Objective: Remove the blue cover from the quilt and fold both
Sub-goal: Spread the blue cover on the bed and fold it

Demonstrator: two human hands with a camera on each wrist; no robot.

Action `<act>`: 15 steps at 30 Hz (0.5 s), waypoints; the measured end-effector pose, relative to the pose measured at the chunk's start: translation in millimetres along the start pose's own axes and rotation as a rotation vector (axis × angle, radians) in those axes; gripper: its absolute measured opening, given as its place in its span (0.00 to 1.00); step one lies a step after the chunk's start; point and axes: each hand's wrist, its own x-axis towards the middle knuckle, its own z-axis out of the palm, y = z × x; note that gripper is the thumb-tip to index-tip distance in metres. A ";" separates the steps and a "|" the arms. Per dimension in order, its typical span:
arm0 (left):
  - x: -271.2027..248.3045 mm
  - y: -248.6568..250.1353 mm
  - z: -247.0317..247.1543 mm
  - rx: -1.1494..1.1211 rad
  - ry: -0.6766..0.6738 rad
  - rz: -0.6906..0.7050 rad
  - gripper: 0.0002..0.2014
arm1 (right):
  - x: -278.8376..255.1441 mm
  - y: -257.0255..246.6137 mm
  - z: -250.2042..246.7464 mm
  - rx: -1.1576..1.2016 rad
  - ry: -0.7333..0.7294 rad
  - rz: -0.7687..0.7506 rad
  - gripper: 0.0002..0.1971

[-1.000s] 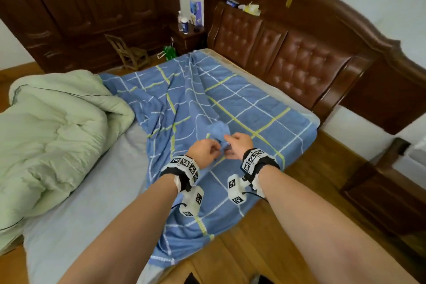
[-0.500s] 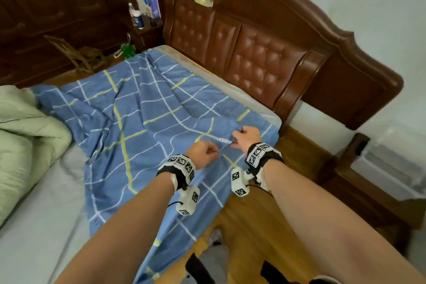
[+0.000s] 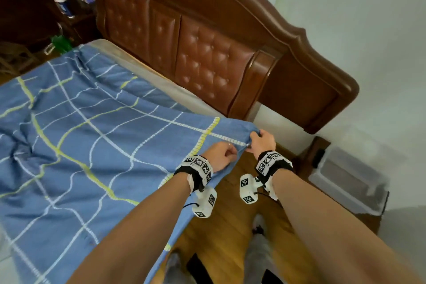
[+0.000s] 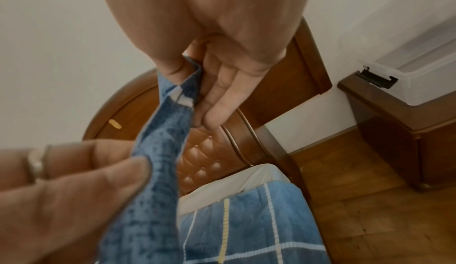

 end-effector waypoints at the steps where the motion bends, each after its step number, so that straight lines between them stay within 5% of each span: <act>1: 23.3 4.3 8.6 -0.008 -0.007 -0.008 0.06 | 23.7 3.5 -7.4 -0.020 0.014 0.021 0.06; 8: 148.7 -2.4 101.4 -0.033 -0.119 -0.329 0.14 | 171.1 69.9 -56.1 -0.447 -0.132 0.173 0.07; 15: 170.6 -34.8 104.3 -0.111 -0.097 -0.628 0.09 | 230.8 115.0 -46.1 -0.721 -0.324 0.341 0.09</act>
